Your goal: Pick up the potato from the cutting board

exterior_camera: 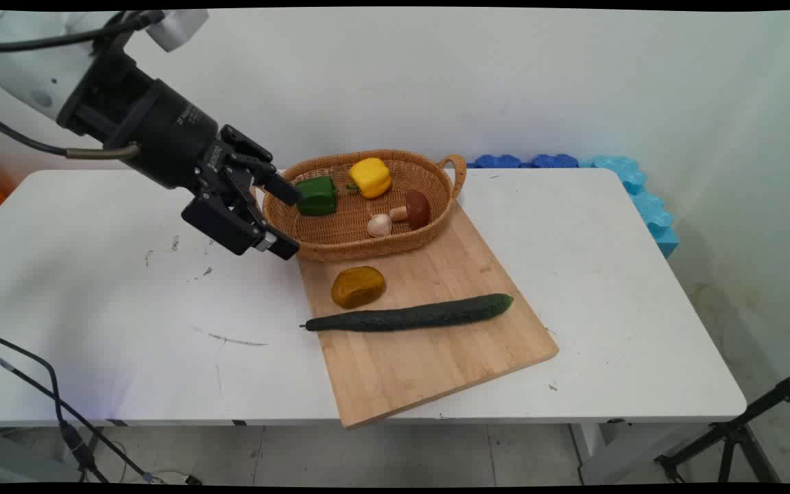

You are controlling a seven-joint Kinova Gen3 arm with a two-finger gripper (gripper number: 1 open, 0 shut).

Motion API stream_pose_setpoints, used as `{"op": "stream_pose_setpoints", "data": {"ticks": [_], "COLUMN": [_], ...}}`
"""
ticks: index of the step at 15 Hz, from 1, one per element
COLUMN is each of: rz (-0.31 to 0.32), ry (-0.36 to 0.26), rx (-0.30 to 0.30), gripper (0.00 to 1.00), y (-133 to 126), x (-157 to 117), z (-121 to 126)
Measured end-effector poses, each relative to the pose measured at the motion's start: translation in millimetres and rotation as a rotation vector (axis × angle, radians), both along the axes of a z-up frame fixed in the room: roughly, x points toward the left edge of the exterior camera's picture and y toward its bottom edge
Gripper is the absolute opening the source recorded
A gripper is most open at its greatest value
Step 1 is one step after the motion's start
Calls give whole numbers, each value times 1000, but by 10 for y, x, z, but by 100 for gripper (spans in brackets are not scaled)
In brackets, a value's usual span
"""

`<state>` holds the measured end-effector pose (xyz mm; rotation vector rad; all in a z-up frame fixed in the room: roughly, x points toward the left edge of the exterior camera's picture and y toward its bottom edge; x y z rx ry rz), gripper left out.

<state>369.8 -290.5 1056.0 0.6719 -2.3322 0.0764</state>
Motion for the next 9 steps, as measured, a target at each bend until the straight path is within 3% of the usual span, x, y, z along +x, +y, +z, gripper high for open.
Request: {"op": "stream_pose_setpoints", "data": {"ticks": [6, 9], "rz": [112, 185], "ry": [-32, -62], "rx": [18, 45], "gripper": [100, 100], "y": [-109, -158], "x": [13, 23], "z": [-289, -590]}}
